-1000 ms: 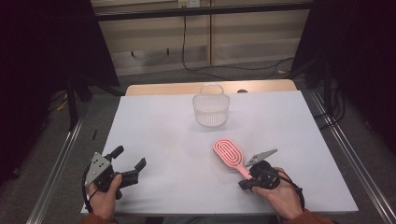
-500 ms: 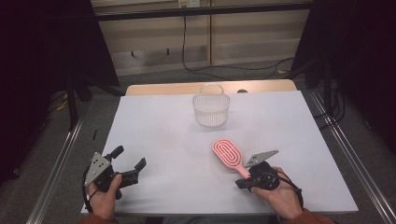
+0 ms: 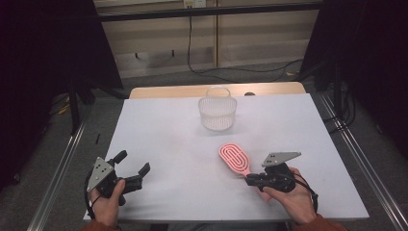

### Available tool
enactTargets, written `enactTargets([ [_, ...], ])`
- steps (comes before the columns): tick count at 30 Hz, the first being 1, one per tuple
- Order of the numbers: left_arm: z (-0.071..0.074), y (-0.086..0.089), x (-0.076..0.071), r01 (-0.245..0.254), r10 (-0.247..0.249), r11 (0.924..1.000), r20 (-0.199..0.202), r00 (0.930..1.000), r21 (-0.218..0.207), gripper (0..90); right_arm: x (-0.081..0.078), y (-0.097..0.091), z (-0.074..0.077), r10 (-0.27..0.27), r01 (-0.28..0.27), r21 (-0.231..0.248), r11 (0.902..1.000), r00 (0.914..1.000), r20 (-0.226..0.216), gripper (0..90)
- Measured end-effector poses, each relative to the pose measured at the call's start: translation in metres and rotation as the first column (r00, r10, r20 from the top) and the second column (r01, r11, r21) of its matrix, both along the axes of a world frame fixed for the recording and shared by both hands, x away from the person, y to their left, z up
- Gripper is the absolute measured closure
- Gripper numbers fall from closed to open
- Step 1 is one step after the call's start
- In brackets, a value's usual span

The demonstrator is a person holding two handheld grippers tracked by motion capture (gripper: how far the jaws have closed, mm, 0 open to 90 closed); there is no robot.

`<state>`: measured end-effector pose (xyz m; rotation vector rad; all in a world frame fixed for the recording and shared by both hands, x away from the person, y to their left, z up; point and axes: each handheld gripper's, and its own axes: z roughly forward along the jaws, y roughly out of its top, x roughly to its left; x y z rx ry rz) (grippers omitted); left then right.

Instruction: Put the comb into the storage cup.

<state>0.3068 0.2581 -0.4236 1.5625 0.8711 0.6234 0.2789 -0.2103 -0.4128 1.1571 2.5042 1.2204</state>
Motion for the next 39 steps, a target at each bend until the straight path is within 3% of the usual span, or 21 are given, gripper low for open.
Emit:
enactTargets([
  [5,0.000,0.000,0.000,-0.002,0.002,1.0000,-0.002,1.0000,0.002,2.7,-0.001,-0.003,0.003,-0.024,0.024,-0.011,0.9996,0.9990,0.038,66.4],
  [6,0.000,0.000,0.000,-0.001,0.001,1.0000,-0.002,1.0000,0.005,2.7,0.000,-0.005,0.004,-0.027,0.027,-0.003,0.9996,0.9987,0.043,60.7],
  [7,0.000,0.001,0.001,-0.004,0.004,1.0000,-0.007,1.0000,0.007,2.7,0.000,-0.006,0.004,-0.037,0.037,-0.002,0.9993,0.9979,0.054,44.5],
  [9,-0.001,0.001,0.001,-0.007,0.007,1.0000,-0.010,0.9999,0.003,2.7,0.001,-0.006,0.005,-0.036,0.037,-0.004,0.9993,0.9968,0.071,39.5],
  [11,-0.001,0.001,0.002,-0.011,0.011,0.9999,-0.011,0.9999,0.006,2.7,0.004,-0.008,0.005,-0.046,0.046,0.002,0.9990,0.9954,0.085,24.8],
  [12,-0.001,0.001,0.002,-0.011,0.011,0.9999,-0.011,0.9999,0.006,2.7,0.004,-0.008,0.005,-0.046,0.046,0.002,0.9990,0.9954,0.085,24.8],
  [16,-0.002,0.001,0.001,-0.013,0.013,0.9999,-0.013,0.9998,0.001,2.7,0.006,-0.007,0.007,-0.104,0.105,-0.012,0.9944,0.9895,0.101,10.3],
  [22,-0.002,0.001,0.002,-0.013,0.013,0.9999,-0.016,0.9998,0.005,2.7,0.011,-0.007,0.011,-0.112,0.115,-0.022,0.9931,0.9890,0.096,5.1],
  [25,-0.002,0.001,0.002,-0.014,0.014,0.9999,-0.016,0.9998,0.006,2.7,0.019,-0.008,0.017,-0.092,0.093,-0.024,0.9953,0.9936,0.066,4.6],
  [27,-0.002,0.001,0.002,-0.013,0.013,0.9999,-0.016,0.9998,0.011,2.7,0.023,-0.009,0.020,-0.101,0.105,-0.046,0.9935,0.9924,0.070,3.5],
  [29,-0.002,0.001,0.003,-0.012,0.012,0.9999,-0.018,0.9998,0.010,2.7,0.029,-0.011,0.021,-0.105,0.107,-0.053,0.9929,0.9937,0.040,4.9],
  [31,-0.003,0.001,0.003,-0.012,0.012,0.9999,-0.017,0.9998,0.012,2.7,0.033,-0.014,0.021,-0.079,0.079,-0.027,0.9965,0.9968,-0.005,5.9],
  [32,-0.003,0.001,0.003,-0.012,0.012,0.9999,-0.017,0.9998,0.012,2.7,0.036,-0.015,0.020,-0.066,0.066,-0.001,0.9978,0.9978,-0.013,5.9],
  [34,-0.002,0.002,0.003,-0.014,0.014,0.9998,-0.016,0.9998,0.014,2.7,0.040,-0.016,0.019,-0.054,0.054,0.004,0.9985,0.9984,-0.017,4.8],
  [39,-0.002,0.001,0.002,-0.013,0.014,0.9998,-0.015,0.9998,0.014,2.7,0.047,-0.008,0.022,-0.031,0.029,-0.038,0.9988,0.9989,-0.035,3.4],
])
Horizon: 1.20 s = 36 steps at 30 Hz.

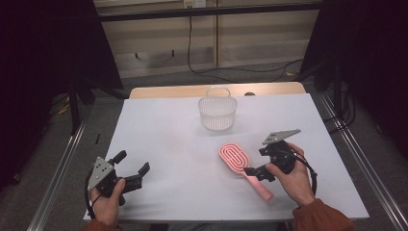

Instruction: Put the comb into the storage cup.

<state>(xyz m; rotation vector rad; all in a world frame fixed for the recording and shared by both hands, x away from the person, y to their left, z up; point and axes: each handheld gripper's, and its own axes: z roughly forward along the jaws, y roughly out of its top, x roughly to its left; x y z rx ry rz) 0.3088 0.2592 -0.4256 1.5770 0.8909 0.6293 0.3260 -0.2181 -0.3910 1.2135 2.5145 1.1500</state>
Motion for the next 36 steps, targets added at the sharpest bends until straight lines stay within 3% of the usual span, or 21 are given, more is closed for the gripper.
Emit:
enactTargets([
  [4,0.000,-0.001,0.000,0.009,-0.009,0.9999,0.004,0.9999,0.006,2.7,0.004,0.007,0.003,0.000,0.000,-0.025,0.9997,1.0000,0.000,3.4],
  [7,0.000,0.000,0.000,0.007,-0.007,1.0000,0.004,1.0000,-0.003,2.7,0.014,0.012,-0.002,0.000,-0.001,-0.041,0.9991,0.9993,-0.038,7.9],
  [11,0.000,-0.001,0.000,0.019,-0.019,0.9998,-0.002,0.9998,0.008,2.7,0.021,0.021,-0.003,0.018,-0.022,-0.059,0.9980,0.9970,-0.075,5.8],
  [17,0.000,-0.001,0.000,0.015,-0.015,0.9999,0.001,0.9999,0.007,2.7,0.035,0.037,0.000,0.010,-0.026,-0.138,0.9901,0.9934,-0.114,5.3],
  [24,0.000,-0.001,0.000,0.020,-0.020,0.9998,-0.001,0.9998,0.001,2.7,0.047,0.045,-0.005,-0.004,-0.023,-0.173,0.9846,0.9886,-0.150,6.0],
  [27,0.000,-0.001,0.000,0.022,-0.022,0.9997,-0.001,0.9998,0.007,2.7,0.050,0.048,-0.009,-0.019,-0.016,-0.199,0.9800,0.9853,-0.170,4.8],
  [36,0.000,-0.002,0.000,0.025,-0.025,0.9997,-0.004,0.9997,0.004,2.7,0.059,0.057,-0.016,-0.030,-0.023,-0.217,0.9759,0.9707,-0.239,8.0],
])
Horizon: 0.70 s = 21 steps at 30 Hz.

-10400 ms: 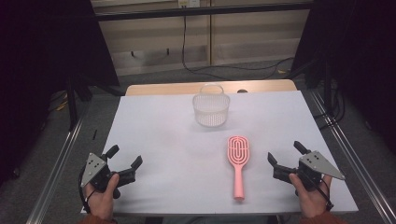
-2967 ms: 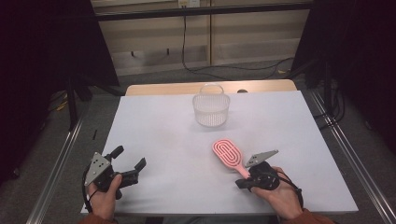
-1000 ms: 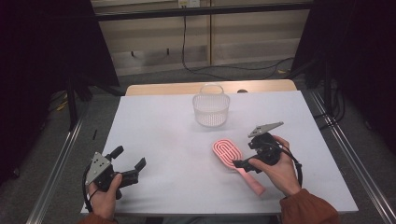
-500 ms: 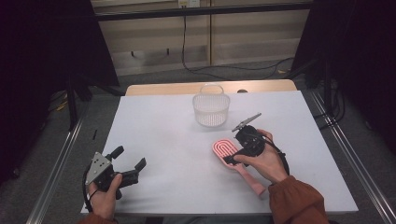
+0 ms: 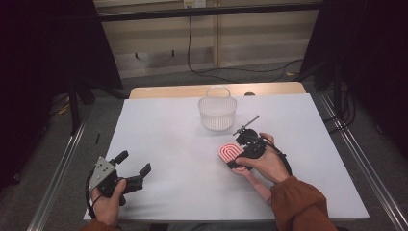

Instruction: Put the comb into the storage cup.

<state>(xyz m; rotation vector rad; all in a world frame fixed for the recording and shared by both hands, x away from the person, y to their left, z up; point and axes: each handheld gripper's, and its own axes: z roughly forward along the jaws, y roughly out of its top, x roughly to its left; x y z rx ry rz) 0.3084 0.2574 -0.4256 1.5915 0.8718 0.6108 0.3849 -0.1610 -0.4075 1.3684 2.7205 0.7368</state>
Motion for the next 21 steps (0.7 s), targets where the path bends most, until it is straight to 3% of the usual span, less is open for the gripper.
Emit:
enactTargets([
  [12,0.000,0.000,0.000,0.000,0.000,1.0000,0.003,1.0000,-0.002,2.7,0.008,0.008,-0.010,0.013,-0.015,-0.034,0.9993,0.9986,-0.052,6.2],
  [21,0.000,-0.001,0.000,0.001,-0.001,1.0000,0.003,1.0000,0.003,2.8,0.012,0.013,-0.014,0.015,-0.019,-0.060,0.9980,0.9976,-0.067,12.3],
])
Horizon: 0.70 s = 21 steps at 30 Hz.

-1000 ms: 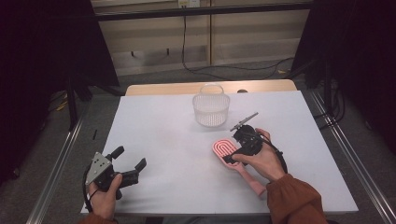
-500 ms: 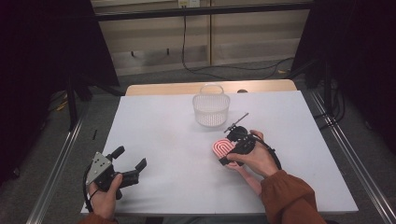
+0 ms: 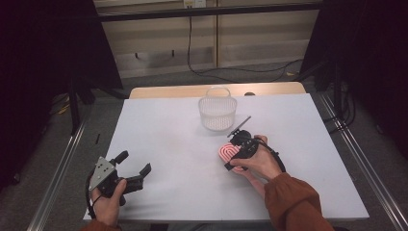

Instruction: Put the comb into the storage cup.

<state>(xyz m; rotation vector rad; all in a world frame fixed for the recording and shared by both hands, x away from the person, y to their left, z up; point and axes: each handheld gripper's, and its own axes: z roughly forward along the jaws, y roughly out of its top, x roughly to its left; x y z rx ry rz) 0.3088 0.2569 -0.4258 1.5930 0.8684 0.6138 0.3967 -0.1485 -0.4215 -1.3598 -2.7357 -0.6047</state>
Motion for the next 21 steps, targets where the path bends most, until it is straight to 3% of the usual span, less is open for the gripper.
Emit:
enactTargets([
  [4,0.0013,0.0020,-0.0006,-0.017,0.017,0.9998,0.012,0.9998,-0.007,2.8,0.0023,0.0028,-0.0024,-0.004,0.004,-0.004,1.0000,0.9994,-0.033,13.9],
  [8,0.0007,0.0023,-0.0003,-0.018,0.018,0.9998,0.011,0.9998,-0.006,2.8,0.0026,0.0049,-0.0043,0.011,-0.011,-0.008,0.9999,0.9994,-0.032,14.9],
  [21,0.0008,0.0015,-0.0006,-0.015,0.015,0.9999,0.009,0.9999,-0.006,2.8,-0.0018,0.0080,-0.0024,-0.022,0.022,-0.032,0.9992,0.9996,-0.020,18.7],
])
